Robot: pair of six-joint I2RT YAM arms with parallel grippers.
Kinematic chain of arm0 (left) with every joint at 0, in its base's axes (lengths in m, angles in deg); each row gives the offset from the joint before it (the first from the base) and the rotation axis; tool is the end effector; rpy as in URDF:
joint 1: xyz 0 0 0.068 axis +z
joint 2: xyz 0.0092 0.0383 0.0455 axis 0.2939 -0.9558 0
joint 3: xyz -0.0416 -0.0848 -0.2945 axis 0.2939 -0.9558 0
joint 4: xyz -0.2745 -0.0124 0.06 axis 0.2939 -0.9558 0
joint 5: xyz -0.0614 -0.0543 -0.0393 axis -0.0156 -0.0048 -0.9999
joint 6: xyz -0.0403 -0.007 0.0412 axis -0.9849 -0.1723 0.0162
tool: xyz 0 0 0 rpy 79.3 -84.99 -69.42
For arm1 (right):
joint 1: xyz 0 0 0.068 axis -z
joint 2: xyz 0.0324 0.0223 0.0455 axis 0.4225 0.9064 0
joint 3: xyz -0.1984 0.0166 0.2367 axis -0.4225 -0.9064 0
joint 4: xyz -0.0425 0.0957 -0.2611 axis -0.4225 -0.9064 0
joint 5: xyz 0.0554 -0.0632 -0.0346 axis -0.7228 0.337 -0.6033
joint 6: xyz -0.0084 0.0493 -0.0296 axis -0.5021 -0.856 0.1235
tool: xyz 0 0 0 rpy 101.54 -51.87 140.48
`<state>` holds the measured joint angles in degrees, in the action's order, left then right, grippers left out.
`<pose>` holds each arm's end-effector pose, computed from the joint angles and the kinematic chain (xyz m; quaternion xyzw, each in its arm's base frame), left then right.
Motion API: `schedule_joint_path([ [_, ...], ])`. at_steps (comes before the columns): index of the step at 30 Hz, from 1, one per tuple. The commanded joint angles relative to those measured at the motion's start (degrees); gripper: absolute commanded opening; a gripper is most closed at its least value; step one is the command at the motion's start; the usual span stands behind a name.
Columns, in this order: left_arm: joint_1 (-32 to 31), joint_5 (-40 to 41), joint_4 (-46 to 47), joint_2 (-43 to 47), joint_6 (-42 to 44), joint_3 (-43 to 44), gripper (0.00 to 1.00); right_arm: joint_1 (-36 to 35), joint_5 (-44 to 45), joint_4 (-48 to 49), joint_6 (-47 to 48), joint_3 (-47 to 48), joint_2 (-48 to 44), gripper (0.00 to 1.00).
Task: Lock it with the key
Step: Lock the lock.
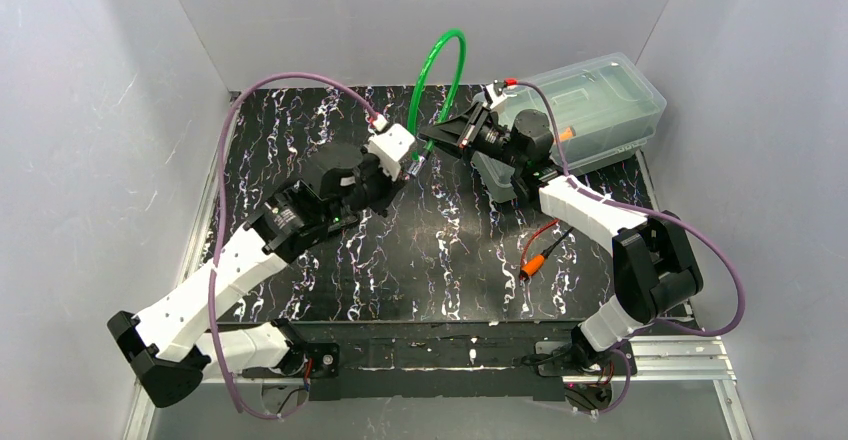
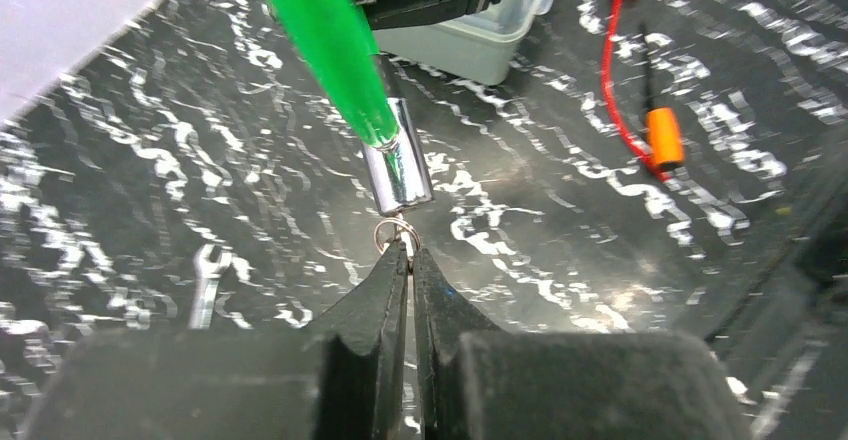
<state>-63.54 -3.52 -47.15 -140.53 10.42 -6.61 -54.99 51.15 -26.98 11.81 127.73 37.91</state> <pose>0.1743 -0.1795 0.4456 0.3297 0.7228 -0.1892 0.5772 0.3250 0.2116 0.3542 0.0724 0.6480 0.6963 0.3000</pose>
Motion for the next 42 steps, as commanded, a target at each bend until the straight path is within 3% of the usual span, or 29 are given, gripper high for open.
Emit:
schedule_joint_path([
  [1,4.3,-12.9,-2.2,0.5,-12.0,2.2,0.00,-0.3,-2.5,7.9,-1.7,1.4,-2.2,0.01],
  [10,17.5,-35.1,-2.4,-3.1,-30.2,2.8,0.00,-0.1,-2.3,8.8,-2.1,0.7,-2.8,0.01],
  [13,19.0,-38.1,-0.7,-2.7,-30.5,2.9,0.23,0.0,-2.2,8.5,-1.9,0.6,-3.1,0.01],
  [17,19.0,-34.5,0.3,0.1,-27.5,1.7,0.44,0.1,-2.1,7.7,-1.4,0.6,-3.3,0.01],
  [26,18.9,-36.7,0.7,-1.3,-28.4,0.2,0.57,0.1,-2.0,8.0,-1.3,0.8,-2.9,0.01],
  [35,18.3,-37.5,1.9,-4.2,-31.0,-0.6,0.52,0.1,-2.2,9.1,-1.5,0.8,-2.4,0.01],
  [42,18.3,-40.7,5.1,-4.1,-34.7,-2.8,0.26,0.0,-2.4,11.0,-2.3,0.4,-2.3,0.01],
])
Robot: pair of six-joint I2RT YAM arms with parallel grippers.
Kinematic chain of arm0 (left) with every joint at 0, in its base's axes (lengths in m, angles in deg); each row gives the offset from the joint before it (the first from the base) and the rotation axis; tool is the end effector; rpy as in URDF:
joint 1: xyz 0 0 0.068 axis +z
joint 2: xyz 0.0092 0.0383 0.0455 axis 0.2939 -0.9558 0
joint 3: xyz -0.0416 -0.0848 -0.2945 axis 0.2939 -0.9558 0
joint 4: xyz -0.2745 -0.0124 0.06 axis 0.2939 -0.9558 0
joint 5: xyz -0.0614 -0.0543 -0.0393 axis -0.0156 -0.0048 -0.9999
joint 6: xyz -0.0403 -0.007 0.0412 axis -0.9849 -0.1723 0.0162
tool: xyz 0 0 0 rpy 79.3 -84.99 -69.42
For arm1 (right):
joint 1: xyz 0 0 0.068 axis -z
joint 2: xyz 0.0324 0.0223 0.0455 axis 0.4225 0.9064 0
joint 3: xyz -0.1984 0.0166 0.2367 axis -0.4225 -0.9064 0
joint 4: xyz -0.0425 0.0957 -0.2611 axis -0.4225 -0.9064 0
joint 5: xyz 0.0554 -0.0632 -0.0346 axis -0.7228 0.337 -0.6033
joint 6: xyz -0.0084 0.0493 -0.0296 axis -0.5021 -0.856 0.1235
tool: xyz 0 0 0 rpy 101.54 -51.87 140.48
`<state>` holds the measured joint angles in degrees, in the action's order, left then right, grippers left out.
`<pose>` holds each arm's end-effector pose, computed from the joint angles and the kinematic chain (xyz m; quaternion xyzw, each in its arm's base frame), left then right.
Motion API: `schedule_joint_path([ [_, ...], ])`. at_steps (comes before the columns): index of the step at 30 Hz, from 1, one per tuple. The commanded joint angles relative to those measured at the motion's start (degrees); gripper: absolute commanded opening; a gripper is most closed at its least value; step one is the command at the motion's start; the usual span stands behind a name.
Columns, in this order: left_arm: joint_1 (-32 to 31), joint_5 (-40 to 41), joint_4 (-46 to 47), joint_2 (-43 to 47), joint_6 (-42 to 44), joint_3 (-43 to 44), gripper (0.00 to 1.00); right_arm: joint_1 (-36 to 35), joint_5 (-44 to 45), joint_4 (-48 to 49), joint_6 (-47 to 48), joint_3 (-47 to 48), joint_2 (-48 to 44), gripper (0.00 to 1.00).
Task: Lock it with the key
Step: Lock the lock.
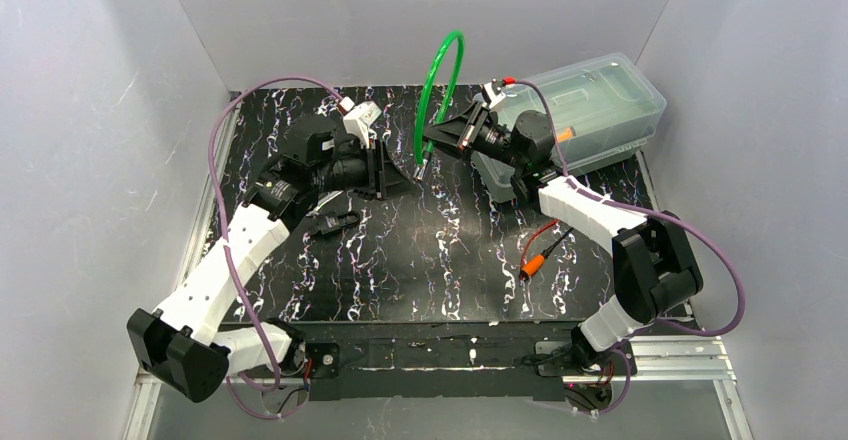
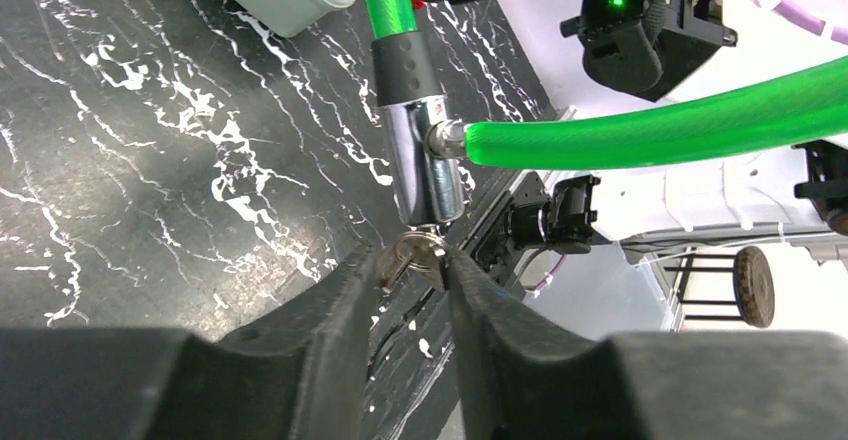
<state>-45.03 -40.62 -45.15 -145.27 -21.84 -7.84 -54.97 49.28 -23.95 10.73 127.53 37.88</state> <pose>0.2300 -0.1479 0.4234 0.1739 0.7791 -0.4636 0.3845 0.3226 0.2115 0.3587 0.0549 0.6347 0.7115 0.2965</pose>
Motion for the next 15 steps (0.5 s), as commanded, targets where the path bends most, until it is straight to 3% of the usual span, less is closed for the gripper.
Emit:
schedule_joint_path([
  [1,-0.1,-4.4,3.7,0.6,-3.4,-1.9,0.22,0.0,-0.6,8.3,-1.3,0.4,-2.4,0.01],
  [7,1.2,-10.3,8.6,0.1,-9.9,-4.4,0.00,0.0,-0.8,10.7,-2.4,-0.5,-2.9,0.01],
  [15,1.8,-11.4,8.2,0.7,-10.4,-5.9,0.00,0.1,-0.8,11.3,-2.7,-0.5,-3.1,0.01],
])
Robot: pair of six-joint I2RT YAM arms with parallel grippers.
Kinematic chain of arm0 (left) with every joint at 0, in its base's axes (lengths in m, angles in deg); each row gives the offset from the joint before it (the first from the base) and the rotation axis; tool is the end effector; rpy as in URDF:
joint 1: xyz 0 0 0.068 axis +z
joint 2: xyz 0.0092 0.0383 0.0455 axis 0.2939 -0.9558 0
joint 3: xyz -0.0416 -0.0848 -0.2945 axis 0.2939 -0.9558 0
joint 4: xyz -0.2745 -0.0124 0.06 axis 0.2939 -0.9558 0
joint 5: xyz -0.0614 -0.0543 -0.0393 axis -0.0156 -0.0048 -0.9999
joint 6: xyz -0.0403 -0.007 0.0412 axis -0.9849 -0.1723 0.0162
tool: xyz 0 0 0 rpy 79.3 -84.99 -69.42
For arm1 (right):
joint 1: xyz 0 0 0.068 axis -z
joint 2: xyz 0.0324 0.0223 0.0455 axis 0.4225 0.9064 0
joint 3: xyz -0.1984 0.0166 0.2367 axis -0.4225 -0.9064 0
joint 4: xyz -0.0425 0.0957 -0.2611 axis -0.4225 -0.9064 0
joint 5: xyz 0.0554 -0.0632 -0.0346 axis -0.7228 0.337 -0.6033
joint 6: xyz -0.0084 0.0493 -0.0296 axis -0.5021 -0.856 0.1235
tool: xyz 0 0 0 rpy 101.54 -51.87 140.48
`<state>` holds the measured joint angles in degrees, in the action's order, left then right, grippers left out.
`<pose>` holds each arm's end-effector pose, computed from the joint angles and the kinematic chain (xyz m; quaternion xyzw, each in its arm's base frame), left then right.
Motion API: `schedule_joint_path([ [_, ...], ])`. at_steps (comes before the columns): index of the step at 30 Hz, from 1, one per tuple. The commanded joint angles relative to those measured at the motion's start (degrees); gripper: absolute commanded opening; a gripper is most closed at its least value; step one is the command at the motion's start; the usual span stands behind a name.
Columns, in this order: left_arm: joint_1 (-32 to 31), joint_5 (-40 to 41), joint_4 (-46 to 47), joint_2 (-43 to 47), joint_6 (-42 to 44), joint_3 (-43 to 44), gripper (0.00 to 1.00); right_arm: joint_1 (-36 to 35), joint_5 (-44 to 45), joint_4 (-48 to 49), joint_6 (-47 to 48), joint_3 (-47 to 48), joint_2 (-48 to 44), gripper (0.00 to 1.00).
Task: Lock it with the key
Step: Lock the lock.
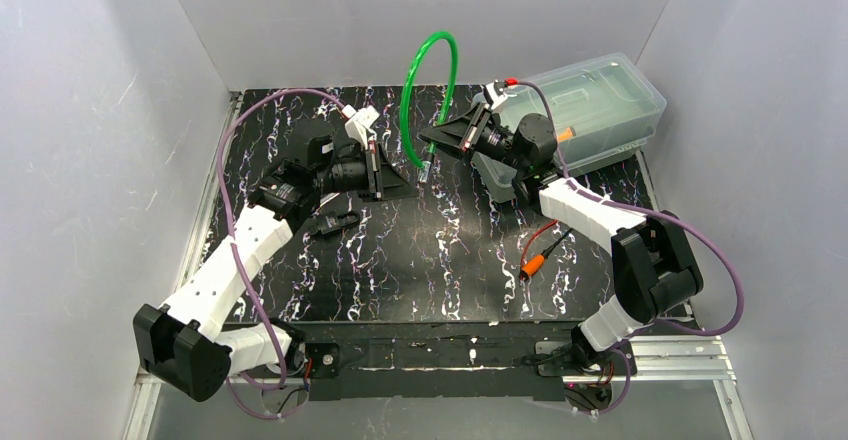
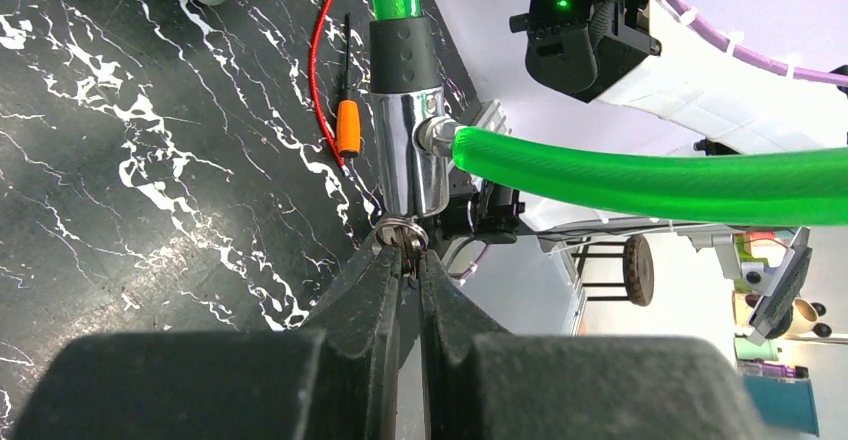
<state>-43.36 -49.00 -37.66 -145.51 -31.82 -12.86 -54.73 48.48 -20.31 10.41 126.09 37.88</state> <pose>0.2356 -0.1472 0.4045 0.1422 0.7671 -0.5354 0.3234 0.3203 0.2088 0.3561 0.0436 0.6237 0.7197 0.3017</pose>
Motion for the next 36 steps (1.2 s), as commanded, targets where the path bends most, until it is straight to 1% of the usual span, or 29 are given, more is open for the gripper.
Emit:
schedule_joint_path([
  [1,0.2,-3.1,0.4,1.1,-0.1,-1.0,0.00,-0.1,0.0,7.6,-2.3,1.0,-3.1,0.01],
  [3,0.1,-2.7,-0.9,1.5,1.5,-0.6,0.02,-0.1,0.2,7.1,-1.9,1.1,-3.1,0.01],
  [4,0.1,-2.0,-2.2,1.8,3.1,0.1,0.09,-0.1,0.1,6.4,-1.3,1.2,-3.2,0.01],
  [6,0.2,0.2,-4.6,2.8,6.8,1.8,0.27,-0.1,0.0,3.6,0.2,1.6,-3.3,0.01],
  [8,0.3,2.2,-5.9,4.0,10.8,3.7,0.43,-0.1,0.0,0.8,2.0,2.1,-3.4,0.01],
  [12,0.3,5.4,-5.4,5.7,18.5,7.8,0.62,-0.1,0.1,-1.4,3.7,2.2,-3.1,0.01],
  [13,0.3,6.1,-5.7,5.4,20.3,9.5,0.65,-0.1,0.1,-1.6,4.0,2.2,-3.0,0.01],
  [15,0.3,7.2,-6.8,3.9,23.0,13.4,0.68,-0.2,0.1,-2.0,4.5,2.3,-2.9,0.01],
  [17,0.3,7.7,-7.3,2.0,24.0,16.3,0.71,-0.3,0.0,-2.0,4.6,2.4,-2.8,0.01],
  [21,-0.3,9.7,-7.3,-0.3,23.9,17.4,0.81,-0.7,-0.3,-1.7,4.6,2.9,-2.8,0.01],
  [23,-0.6,10.2,-6.7,-1.1,22.7,17.6,0.83,-0.9,-0.5,-2.1,5.1,3.2,-2.9,0.01],
  [25,-1.4,9.5,-6.1,-1.9,21.4,18.2,0.82,-1.3,-0.6,-3.7,6.5,3.7,-2.9,0.01],
  [27,-2.6,9.5,-6.0,-2.3,21.2,18.9,0.78,-1.7,-0.5,-5.3,7.9,4.0,-2.6,0.01],
  [28,-3.0,9.6,-6.0,-2.5,21.2,19.3,0.75,-1.9,-0.4,-5.7,8.4,4.0,-2.4,0.01],
  [29,-3.1,9.6,-6.2,-2.7,21.2,19.7,0.69,-2.1,-0.3,-6.0,9.1,4.0,-2.3,0.01],
  [30,-3.2,9.8,-6.5,-2.8,21.4,20.6,0.60,-2.2,-0.2,-6.5,9.7,4.0,-2.1,0.01],
  [31,-3.2,10.2,-7.1,-3.1,21.7,22.2,0.45,-2.3,-0.1,-7.1,10.2,4.1,-1.9,0.01],
  [32,-3.2,10.4,-8.0,-3.4,22.5,24.3,0.27,-2.2,0.2,-7.7,10.6,4.0,-1.9,0.01],
  [33,-3.2,10.0,-9.0,-3.7,23.3,26.8,0.13,-2.1,0.5,-8.2,10.9,4.0,-1.8,0.01],
  [34,-3.2,9.6,-9.9,-3.7,23.9,29.3,0.04,-2.1,0.7,-8.8,11.3,4.1,-1.7,0.01],
  [35,-3.2,9.3,-10.6,-3.5,24.4,30.9,0.00,-2.0,1.1,-9.6,11.6,4.1,-1.6,0.01],
  [36,-3.2,8.9,-11.1,-3.3,24.9,32.1,0.00,-1.7,1.5,-10.2,11.7,4.1,-1.4,0.01],
])
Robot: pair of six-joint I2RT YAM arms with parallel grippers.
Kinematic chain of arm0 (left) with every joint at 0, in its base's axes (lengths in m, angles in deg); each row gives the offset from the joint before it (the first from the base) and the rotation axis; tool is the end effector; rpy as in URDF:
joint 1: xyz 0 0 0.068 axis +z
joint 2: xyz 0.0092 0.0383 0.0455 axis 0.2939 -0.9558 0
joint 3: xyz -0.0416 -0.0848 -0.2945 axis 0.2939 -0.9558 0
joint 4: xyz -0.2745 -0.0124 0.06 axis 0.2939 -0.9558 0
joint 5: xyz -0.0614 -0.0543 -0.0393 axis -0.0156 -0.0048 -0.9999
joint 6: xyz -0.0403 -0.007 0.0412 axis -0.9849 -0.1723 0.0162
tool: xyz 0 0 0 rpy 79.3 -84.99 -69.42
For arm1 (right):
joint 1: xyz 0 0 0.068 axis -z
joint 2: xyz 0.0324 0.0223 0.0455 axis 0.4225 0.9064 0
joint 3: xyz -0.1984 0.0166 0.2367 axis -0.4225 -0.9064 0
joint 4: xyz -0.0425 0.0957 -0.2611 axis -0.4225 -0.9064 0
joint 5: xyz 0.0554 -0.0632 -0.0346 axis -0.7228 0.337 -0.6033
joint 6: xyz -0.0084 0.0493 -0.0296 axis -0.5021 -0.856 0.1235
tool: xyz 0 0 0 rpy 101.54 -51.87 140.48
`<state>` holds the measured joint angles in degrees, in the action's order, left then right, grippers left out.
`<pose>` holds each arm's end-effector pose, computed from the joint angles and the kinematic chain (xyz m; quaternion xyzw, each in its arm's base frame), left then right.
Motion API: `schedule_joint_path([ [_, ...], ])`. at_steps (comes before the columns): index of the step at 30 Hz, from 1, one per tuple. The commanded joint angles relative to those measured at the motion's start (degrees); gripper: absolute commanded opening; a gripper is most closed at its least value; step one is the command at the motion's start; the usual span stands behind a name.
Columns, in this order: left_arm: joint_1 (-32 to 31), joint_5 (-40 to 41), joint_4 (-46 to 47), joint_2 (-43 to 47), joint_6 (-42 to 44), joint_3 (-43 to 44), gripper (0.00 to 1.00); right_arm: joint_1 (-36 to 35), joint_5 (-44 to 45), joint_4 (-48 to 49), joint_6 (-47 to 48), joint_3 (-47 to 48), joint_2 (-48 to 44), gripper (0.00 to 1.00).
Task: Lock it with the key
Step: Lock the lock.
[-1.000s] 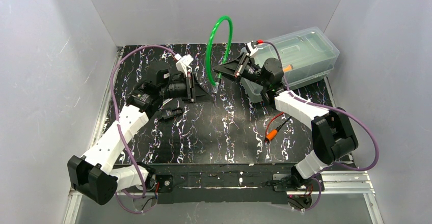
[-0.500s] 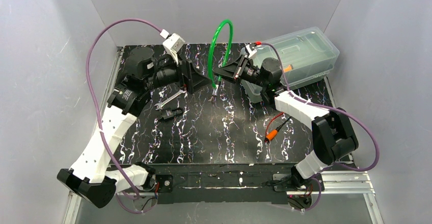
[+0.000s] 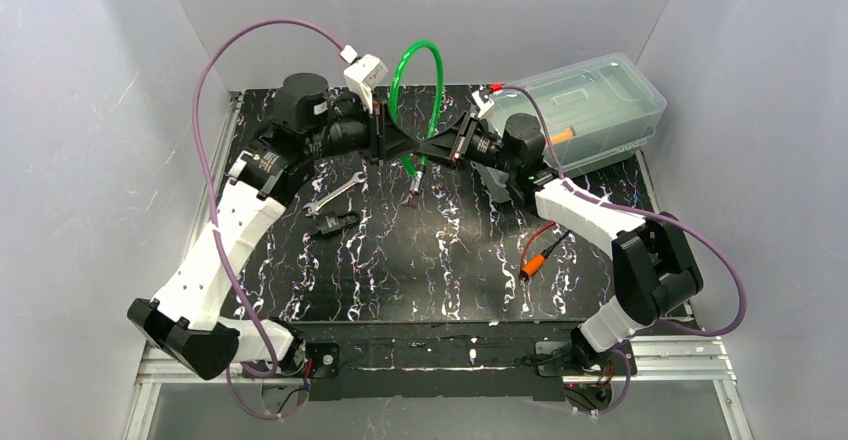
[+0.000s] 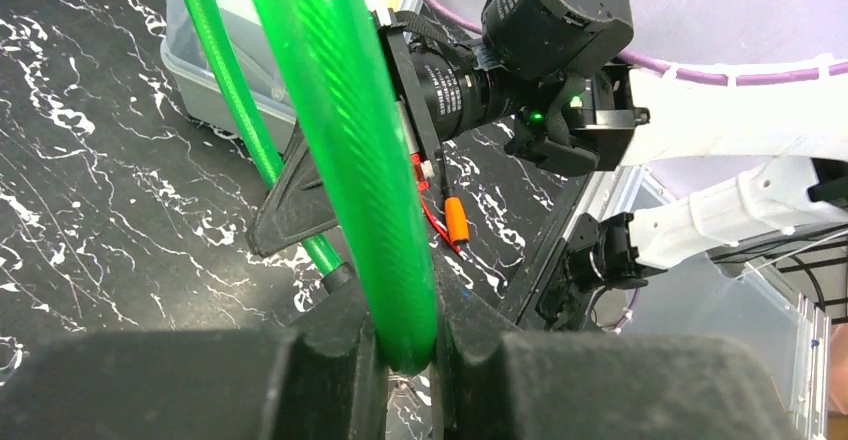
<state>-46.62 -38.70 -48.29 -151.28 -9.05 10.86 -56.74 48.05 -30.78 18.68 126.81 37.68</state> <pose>0.2385 -0.1600 0.5078 0.2725 0.7051 -0.4234 0.4993 0.3155 0.2219 0.3424 0.0196 0.6781 0.6741 0.2922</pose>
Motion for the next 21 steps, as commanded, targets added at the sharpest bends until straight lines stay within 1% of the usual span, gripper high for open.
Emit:
schedule_joint_path([
  [1,0.1,-1.9,-0.9,2.9,2.9,9.2,0.00,0.5,2.3,0.0,3.4,3.2,-1.1,0.01],
  [3,0.1,-2.3,-1.3,4.3,3.9,9.6,0.00,0.9,2.9,-0.2,2.9,2.7,-0.7,0.01],
  [5,0.1,-2.3,-1.5,5.8,4.0,8.1,0.00,1.0,3.2,-0.2,2.8,2.6,-0.5,0.01],
  [7,0.1,-1.6,-2.3,7.2,4.0,5.1,0.00,1.1,3.2,0.1,2.5,2.9,-0.4,0.01],
  [9,0.1,0.2,-3.0,8.7,3.8,0.8,0.03,1.0,3.1,0.6,1.9,3.4,-0.4,0.01],
  [11,0.1,3.6,-3.2,10.0,3.7,-3.1,0.17,1.1,2.9,1.0,1.5,4.0,-0.5,0.01],
  [12,0.1,5.5,-3.3,10.6,3.6,-4.7,0.26,1.1,2.8,1.2,1.2,4.2,-0.6,0.01],
  [13,0.2,7.8,-3.3,11.1,3.5,-6.0,0.37,1.1,2.8,1.5,0.9,4.2,-0.7,0.01],
  [16,0.5,7.8,-3.2,12.0,3.2,-7.7,0.62,1.2,2.6,2.3,0.4,4.1,-1.2,0.01],
  [19,0.8,4.8,-3.4,12.7,2.5,-9.4,0.73,1.3,2.5,2.2,0.4,4.0,-1.5,0.01],
  [21,0.9,3.7,-4.4,13.5,2.4,-12.0,0.84,1.6,2.9,1.0,0.8,4.2,-1.9,0.01],
])
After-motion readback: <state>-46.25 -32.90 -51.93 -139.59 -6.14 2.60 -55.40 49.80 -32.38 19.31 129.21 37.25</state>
